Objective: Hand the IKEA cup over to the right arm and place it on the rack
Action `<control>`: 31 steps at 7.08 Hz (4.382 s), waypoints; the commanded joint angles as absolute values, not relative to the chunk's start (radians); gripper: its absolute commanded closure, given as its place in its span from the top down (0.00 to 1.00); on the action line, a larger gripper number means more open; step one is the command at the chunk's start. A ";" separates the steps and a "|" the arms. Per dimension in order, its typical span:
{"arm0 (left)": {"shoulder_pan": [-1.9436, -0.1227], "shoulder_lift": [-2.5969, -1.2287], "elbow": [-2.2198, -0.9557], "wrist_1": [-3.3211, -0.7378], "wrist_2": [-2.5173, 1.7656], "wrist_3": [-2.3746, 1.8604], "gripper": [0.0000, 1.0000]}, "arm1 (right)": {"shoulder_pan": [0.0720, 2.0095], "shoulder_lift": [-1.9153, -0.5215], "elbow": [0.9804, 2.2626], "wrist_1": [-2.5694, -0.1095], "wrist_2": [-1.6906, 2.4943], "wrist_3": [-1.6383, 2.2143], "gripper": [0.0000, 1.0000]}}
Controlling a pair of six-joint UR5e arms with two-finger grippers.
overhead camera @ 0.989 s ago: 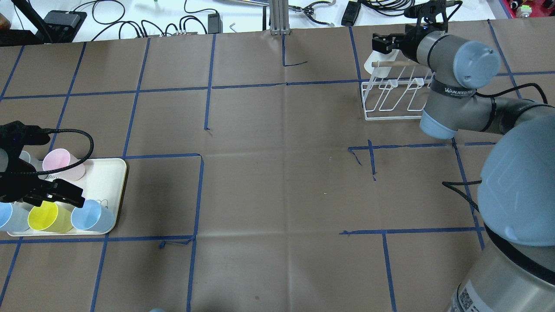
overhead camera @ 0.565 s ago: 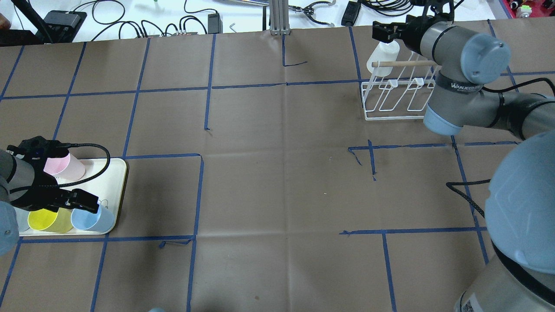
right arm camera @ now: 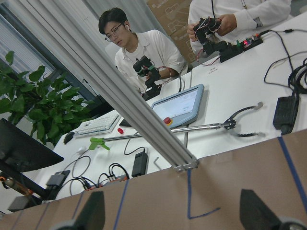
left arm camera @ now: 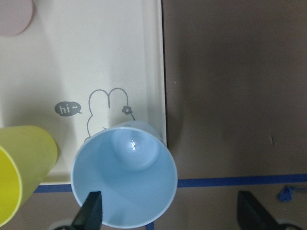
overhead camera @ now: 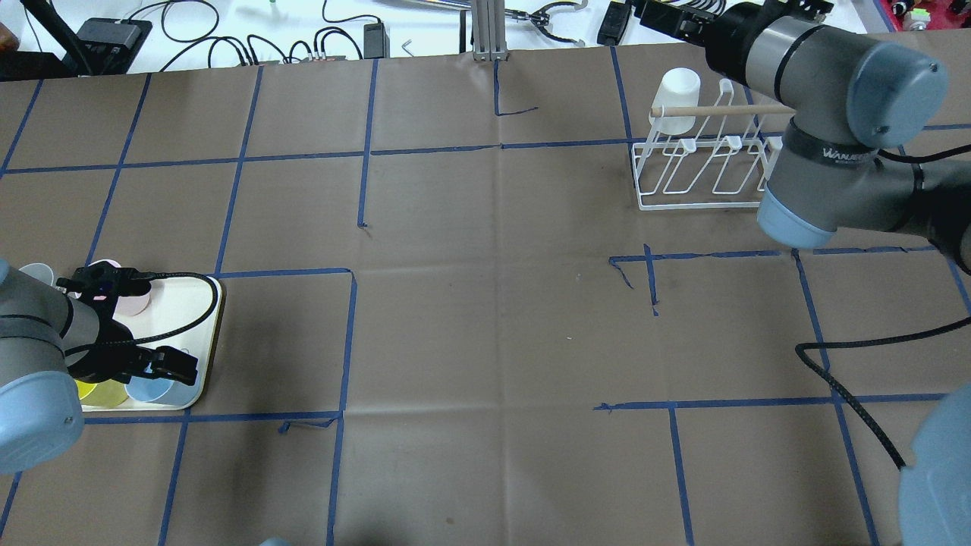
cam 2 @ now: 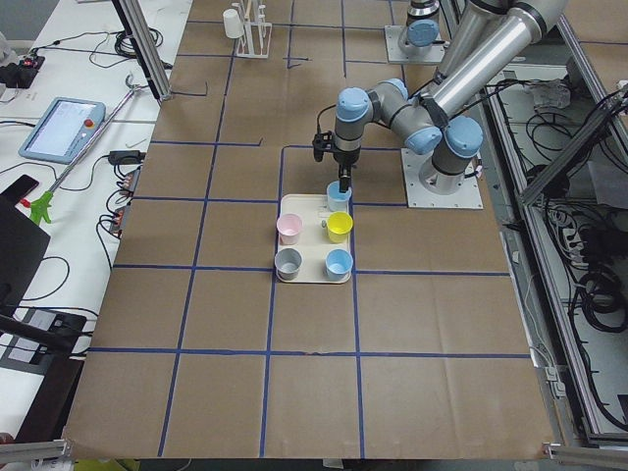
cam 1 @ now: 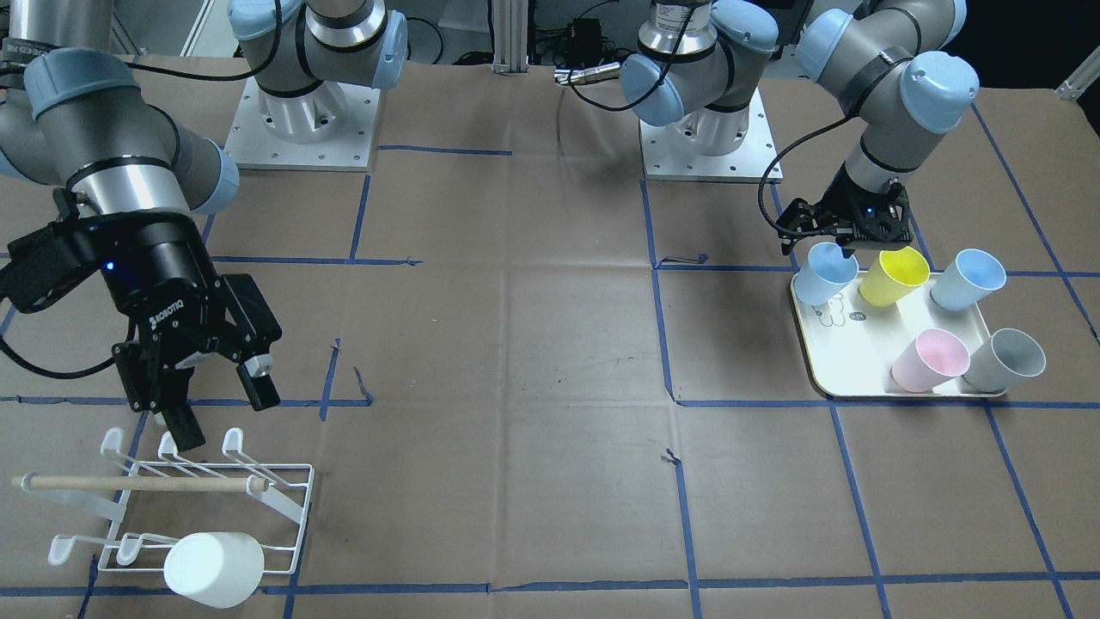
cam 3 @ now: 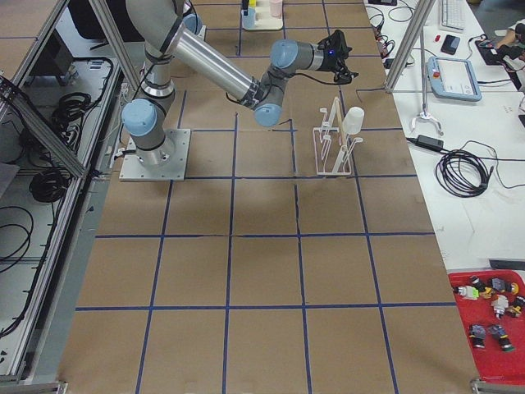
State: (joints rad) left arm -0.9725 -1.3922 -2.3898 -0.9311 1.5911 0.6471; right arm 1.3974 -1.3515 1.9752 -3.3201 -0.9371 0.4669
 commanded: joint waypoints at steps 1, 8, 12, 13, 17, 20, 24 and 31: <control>-0.973 -1.419 -2.408 -0.871 1.595 0.652 0.99 | 1.402 -1.494 2.101 -3.323 -0.890 0.856 1.00; -0.971 -1.445 -2.373 -0.876 1.588 0.646 0.00 | 1.505 -1.571 2.148 -3.324 -1.106 1.302 1.00; -0.985 -1.443 -2.060 -1.189 1.554 0.626 0.00 | 1.505 -1.568 2.146 -3.324 -1.108 1.301 1.00; -0.983 -1.453 -1.905 -1.359 1.513 0.624 0.00 | 1.505 -1.568 2.146 -3.323 -1.106 1.301 1.00; -1.069 -1.603 -1.550 -1.560 1.432 0.635 0.00 | 1.520 -1.563 2.149 -3.323 -1.106 1.301 1.00; -1.087 -1.669 -1.566 -1.310 0.941 0.679 0.00 | 1.528 -1.562 2.149 -3.324 -1.106 1.301 1.00; -1.242 -1.799 -1.614 -0.816 0.631 0.680 0.00 | 1.536 -1.559 2.148 -3.324 -1.106 1.301 1.00; -1.374 -1.825 -2.046 -0.039 0.388 0.683 0.06 | 1.537 -1.510 2.157 -3.330 -1.100 1.318 1.00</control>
